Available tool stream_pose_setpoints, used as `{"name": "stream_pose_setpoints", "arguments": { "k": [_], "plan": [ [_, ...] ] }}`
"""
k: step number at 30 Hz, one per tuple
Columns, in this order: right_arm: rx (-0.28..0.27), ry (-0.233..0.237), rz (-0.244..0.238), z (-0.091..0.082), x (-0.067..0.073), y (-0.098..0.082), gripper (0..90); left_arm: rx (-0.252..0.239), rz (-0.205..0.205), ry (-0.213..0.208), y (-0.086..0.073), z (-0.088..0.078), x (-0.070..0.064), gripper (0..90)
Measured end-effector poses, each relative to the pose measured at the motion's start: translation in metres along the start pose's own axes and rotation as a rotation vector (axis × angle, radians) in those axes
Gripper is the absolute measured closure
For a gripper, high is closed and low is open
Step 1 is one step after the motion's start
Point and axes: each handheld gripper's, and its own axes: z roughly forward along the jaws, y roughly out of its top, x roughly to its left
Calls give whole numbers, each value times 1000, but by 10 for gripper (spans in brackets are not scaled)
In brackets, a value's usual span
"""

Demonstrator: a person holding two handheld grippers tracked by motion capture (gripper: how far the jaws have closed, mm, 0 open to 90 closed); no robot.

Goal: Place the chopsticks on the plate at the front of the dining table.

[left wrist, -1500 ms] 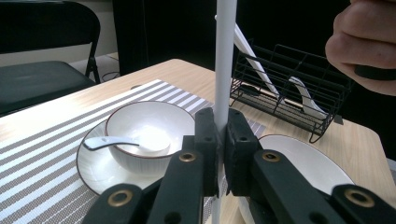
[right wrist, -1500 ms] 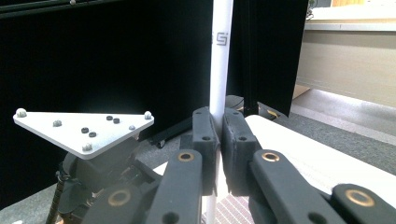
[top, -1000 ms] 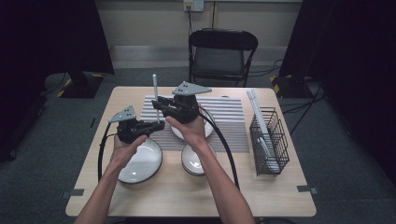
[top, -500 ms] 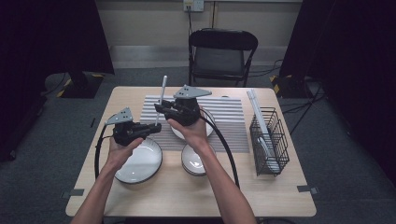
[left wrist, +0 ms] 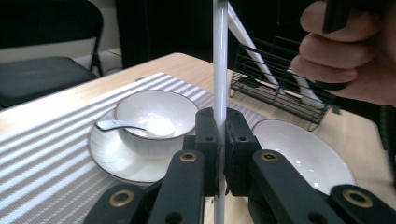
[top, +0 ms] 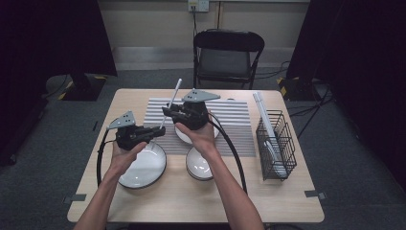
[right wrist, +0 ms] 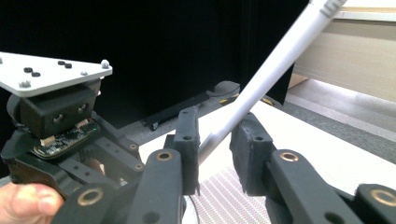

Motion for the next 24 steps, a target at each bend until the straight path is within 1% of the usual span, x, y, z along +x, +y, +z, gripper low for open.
{"name": "stream_pose_setpoints", "arguments": {
  "k": [1,2,5,6,7,11,14,15,16,17,19,20,21,24],
  "plan": [
    [1,1,-1,0,0,-1,725,-4,1,10,-1,0,-1,863],
    [2,-1,1,1,-1,-1,722,4,0,0,-1,0,0,863],
    [2,-5,5,1,-2,-4,716,8,0,-2,-2,1,1,863],
    [6,-8,4,1,-2,-5,711,9,5,6,-2,1,1,863],
    [6,-16,4,1,-2,-5,702,6,-4,2,-3,1,1,863],
    [7,-38,11,0,-5,-9,665,3,1,8,-4,0,1,863],
    [6,-48,17,0,-6,-12,648,9,3,9,-5,1,2,863],
    [9,-52,16,0,-7,-13,640,15,-9,3,-5,1,2,863],
    [13,-60,12,0,-7,-14,632,17,-8,3,-6,1,2,863],
    [15,-64,14,0,-7,-16,627,18,-9,-1,-6,2,3,863],
    [20,-61,20,1,-9,-18,614,25,1,10,-7,1,4,863],
    [22,-68,22,1,-9,-19,599,25,1,10,-7,1,4,863],
    [24,-73,23,1,-10,-19,593,16,-11,4,-7,1,5,863],
    [28,-81,23,2,-11,-20,561,16,-9,6,-7,0,5,862]
  ]
}}
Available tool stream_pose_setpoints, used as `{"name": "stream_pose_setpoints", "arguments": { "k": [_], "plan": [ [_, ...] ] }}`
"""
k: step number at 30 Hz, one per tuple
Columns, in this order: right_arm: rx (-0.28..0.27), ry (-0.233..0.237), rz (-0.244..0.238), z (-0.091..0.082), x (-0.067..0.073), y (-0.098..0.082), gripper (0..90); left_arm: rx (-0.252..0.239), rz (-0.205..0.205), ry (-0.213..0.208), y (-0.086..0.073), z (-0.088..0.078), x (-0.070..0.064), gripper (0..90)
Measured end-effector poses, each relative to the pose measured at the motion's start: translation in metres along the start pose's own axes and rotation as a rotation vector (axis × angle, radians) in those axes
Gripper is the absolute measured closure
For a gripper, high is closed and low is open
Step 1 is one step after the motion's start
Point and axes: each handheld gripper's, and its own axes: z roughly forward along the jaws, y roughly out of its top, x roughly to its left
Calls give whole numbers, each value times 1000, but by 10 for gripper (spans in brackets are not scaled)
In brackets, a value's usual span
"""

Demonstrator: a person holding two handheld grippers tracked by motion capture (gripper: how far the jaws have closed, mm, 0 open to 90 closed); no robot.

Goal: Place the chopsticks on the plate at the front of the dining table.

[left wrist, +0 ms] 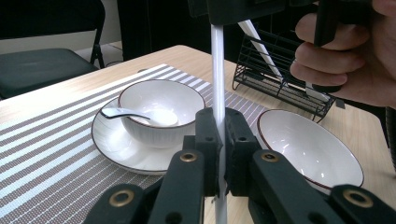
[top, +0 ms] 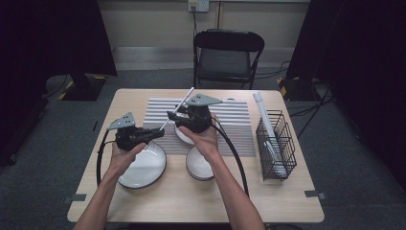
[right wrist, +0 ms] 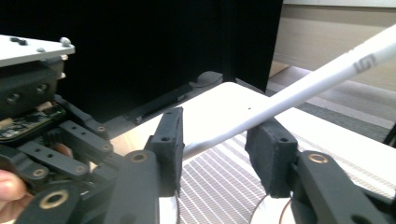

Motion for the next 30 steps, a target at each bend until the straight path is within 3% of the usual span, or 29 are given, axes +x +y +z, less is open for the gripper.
{"name": "stream_pose_setpoints", "arguments": {
  "k": [16,22,26,30],
  "plan": [
    [0,-43,8,-4,-6,-5,465,3,6,-1,-1,1,1,861],
    [-4,-75,23,-10,-13,-8,457,-8,-16,6,-1,-4,5,861],
    [-15,-82,23,-15,-15,-7,444,4,-4,16,-2,-3,6,862],
    [-40,-91,44,-19,-19,-4,426,11,-4,0,-2,-1,3,861]
  ]
}}
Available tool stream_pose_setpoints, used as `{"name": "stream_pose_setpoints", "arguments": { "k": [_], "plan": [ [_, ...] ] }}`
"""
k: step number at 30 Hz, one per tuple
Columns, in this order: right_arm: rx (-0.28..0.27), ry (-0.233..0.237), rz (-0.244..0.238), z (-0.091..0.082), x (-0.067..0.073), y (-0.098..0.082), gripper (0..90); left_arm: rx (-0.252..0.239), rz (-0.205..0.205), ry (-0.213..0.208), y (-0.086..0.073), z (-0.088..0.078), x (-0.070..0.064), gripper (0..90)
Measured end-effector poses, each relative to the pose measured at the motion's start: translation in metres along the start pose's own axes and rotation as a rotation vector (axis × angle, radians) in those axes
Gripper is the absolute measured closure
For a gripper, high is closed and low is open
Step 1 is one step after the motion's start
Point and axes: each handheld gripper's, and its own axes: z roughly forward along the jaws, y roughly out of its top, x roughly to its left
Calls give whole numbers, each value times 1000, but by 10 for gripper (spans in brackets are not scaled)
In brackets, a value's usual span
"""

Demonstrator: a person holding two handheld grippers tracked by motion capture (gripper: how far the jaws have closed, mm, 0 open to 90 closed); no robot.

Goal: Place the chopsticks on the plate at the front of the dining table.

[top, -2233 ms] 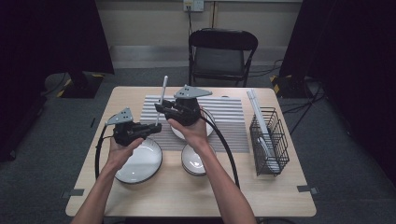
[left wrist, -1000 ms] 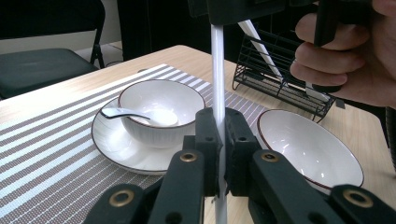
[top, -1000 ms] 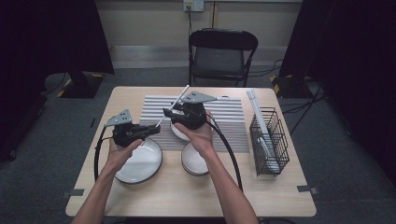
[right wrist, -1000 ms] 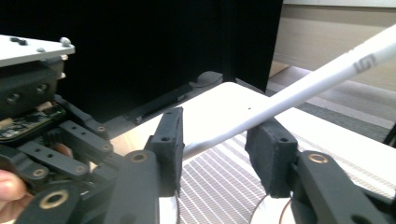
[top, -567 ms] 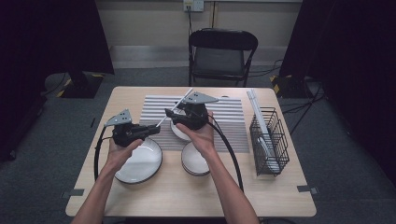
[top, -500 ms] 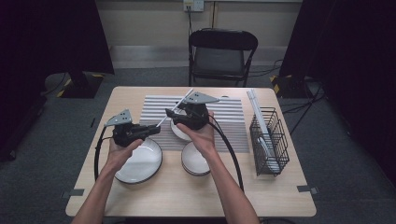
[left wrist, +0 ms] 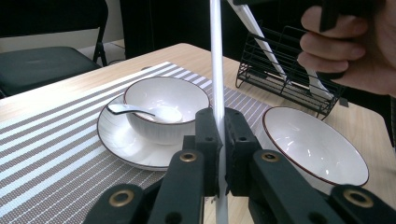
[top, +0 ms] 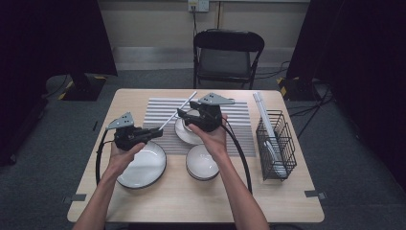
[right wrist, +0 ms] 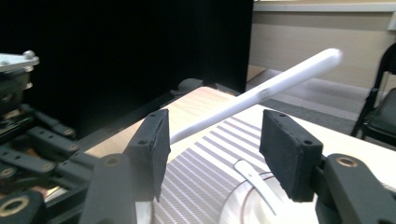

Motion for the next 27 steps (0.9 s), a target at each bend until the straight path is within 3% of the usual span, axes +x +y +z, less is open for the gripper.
{"name": "stream_pose_setpoints", "arguments": {
  "k": [12,13,17,18,27],
  "plan": [
    [7,-45,12,-4,-10,-2,420,23,30,-1,1,4,-3,861],
    [11,-50,12,-4,-10,-3,418,12,11,-5,0,4,-3,861],
    [23,-54,12,-7,-13,-8,413,22,20,6,-1,3,-1,861],
    [26,-58,8,-8,-14,-9,407,18,3,0,-1,4,-1,861],
    [61,-77,-2,-21,-24,-24,382,34,-8,9,-4,4,4,861]
  ]
}}
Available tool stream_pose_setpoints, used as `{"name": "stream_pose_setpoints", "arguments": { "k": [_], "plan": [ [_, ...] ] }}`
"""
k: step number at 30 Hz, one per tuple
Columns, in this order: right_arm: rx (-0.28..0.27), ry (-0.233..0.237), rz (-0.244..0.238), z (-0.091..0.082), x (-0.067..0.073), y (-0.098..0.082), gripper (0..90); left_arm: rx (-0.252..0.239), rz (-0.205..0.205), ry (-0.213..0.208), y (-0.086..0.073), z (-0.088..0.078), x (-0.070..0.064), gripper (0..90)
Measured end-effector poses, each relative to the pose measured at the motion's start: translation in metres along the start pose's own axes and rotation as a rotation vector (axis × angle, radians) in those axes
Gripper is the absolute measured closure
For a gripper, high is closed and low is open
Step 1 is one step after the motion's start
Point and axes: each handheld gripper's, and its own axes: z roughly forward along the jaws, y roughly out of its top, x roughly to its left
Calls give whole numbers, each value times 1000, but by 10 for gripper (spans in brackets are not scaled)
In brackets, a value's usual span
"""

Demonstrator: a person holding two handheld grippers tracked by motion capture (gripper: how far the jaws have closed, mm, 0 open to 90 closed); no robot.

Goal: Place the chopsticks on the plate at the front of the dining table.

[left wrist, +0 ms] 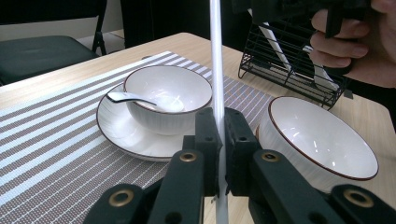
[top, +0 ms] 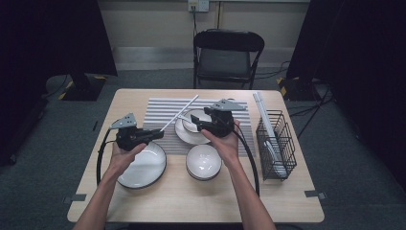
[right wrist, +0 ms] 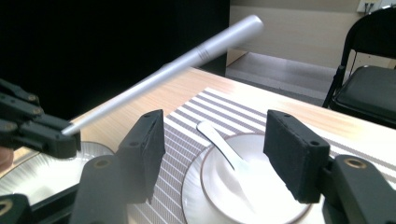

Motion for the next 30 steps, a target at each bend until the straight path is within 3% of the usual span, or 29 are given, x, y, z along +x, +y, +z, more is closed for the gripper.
{"name": "stream_pose_setpoints", "arguments": {
  "k": [5,11,19,28,30],
  "plan": [
    [-8,-1,14,-11,-7,-11,369,-2,2,9,0,-2,2,860],
    [32,-38,15,-19,-15,-26,363,1,0,18,-1,-3,4,861],
    [84,-71,31,-22,-24,-42,361,10,-6,31,-1,-3,9,861],
    [106,-111,60,-25,-37,-64,356,14,-4,44,3,1,17,861],
    [119,-119,68,-25,-39,-68,354,7,-19,45,4,2,20,861]
  ]
}}
